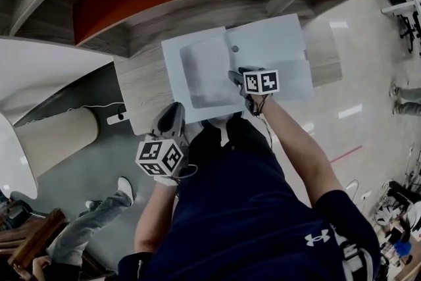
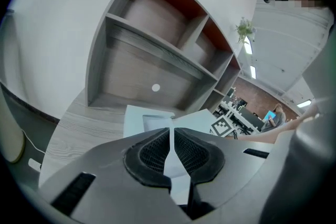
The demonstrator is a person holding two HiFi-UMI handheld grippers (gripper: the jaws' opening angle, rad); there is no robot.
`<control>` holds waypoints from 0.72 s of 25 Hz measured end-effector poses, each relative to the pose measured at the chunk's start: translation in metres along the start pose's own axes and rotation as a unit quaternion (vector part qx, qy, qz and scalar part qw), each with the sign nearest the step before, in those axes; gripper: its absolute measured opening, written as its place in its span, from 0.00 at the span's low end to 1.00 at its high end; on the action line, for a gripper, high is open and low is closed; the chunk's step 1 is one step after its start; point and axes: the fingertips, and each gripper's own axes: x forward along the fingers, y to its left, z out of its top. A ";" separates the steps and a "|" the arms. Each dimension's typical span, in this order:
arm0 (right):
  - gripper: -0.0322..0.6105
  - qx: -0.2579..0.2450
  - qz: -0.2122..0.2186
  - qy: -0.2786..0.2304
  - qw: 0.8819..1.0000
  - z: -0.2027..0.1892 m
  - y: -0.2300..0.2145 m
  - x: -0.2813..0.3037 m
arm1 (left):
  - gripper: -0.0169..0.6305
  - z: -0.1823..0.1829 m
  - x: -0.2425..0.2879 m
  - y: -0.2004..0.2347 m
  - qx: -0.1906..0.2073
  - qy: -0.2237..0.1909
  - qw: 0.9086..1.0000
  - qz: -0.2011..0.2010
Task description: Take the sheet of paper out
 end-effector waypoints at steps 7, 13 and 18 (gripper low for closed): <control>0.37 -0.023 -0.006 0.006 1.000 0.003 0.007 0.022 | 0.09 0.001 0.004 -0.002 -0.005 0.000 1.000 0.016; 0.37 -0.051 -0.034 0.014 0.998 -0.004 0.012 0.029 | 0.09 -0.004 0.005 0.005 -0.016 0.004 1.000 0.025; 0.37 -0.049 -0.023 0.038 0.998 -0.011 0.021 0.031 | 0.09 0.001 0.011 0.004 -0.018 0.001 1.000 0.022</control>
